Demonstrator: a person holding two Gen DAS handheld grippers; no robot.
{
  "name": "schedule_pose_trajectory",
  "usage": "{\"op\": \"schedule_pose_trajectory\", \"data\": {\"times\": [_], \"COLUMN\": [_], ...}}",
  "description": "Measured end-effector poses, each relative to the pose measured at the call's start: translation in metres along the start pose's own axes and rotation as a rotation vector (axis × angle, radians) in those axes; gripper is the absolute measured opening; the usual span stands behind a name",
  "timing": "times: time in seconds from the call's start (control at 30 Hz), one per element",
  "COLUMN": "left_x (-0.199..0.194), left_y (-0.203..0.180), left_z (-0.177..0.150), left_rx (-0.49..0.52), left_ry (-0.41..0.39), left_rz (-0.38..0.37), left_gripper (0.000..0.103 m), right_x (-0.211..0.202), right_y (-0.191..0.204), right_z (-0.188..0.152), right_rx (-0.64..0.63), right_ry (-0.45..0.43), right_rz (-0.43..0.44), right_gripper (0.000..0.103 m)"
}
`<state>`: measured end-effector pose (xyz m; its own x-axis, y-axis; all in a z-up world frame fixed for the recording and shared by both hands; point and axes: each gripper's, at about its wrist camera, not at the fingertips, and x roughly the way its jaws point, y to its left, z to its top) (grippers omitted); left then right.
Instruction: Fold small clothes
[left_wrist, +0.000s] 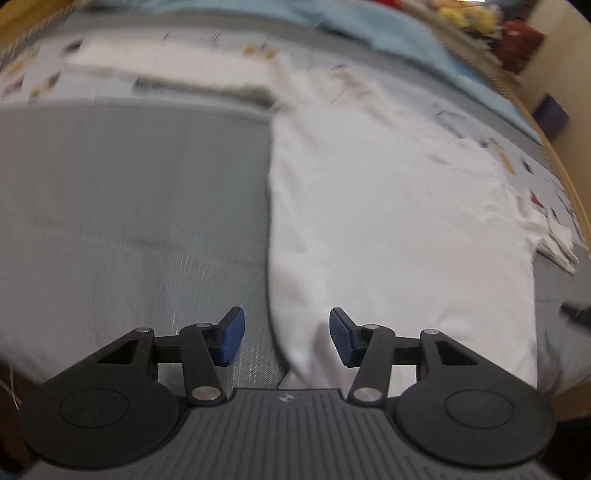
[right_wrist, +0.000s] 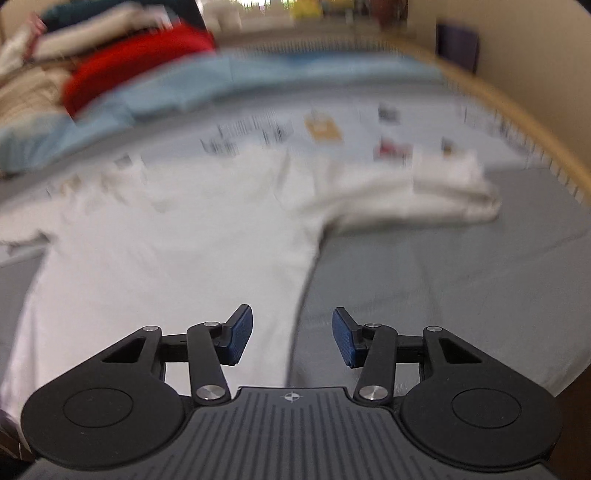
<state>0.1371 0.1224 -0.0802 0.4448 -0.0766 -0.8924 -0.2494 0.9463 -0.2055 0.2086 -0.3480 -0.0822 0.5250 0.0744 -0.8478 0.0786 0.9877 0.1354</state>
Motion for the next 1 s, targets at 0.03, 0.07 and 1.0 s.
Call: {"op": "schedule_pose_trajectory", "data": {"times": [0.03,0.07,1.0], "left_x": [0.003,0.005,0.036], "left_y": [0.002,0.002,-0.049], "left_z": [-0.001,-0.001,-0.021], "left_rx": [-0.005,0.000,0.299], "left_ry": [0.009,0.014,0.241], "left_rz": [0.002,-0.001,0.144], "left_gripper": [0.056,0.056,0.000], "right_x": [0.017,0.030,0.087], "right_y": [-0.005,-0.010,-0.031], "right_z": [0.000,-0.001,0.052], "right_rx": [0.060,0.123,0.016], "right_ry": [0.066,0.114,0.122], "right_rz": [0.014,0.043,0.054], "right_gripper": [0.051,0.051,0.006]}}
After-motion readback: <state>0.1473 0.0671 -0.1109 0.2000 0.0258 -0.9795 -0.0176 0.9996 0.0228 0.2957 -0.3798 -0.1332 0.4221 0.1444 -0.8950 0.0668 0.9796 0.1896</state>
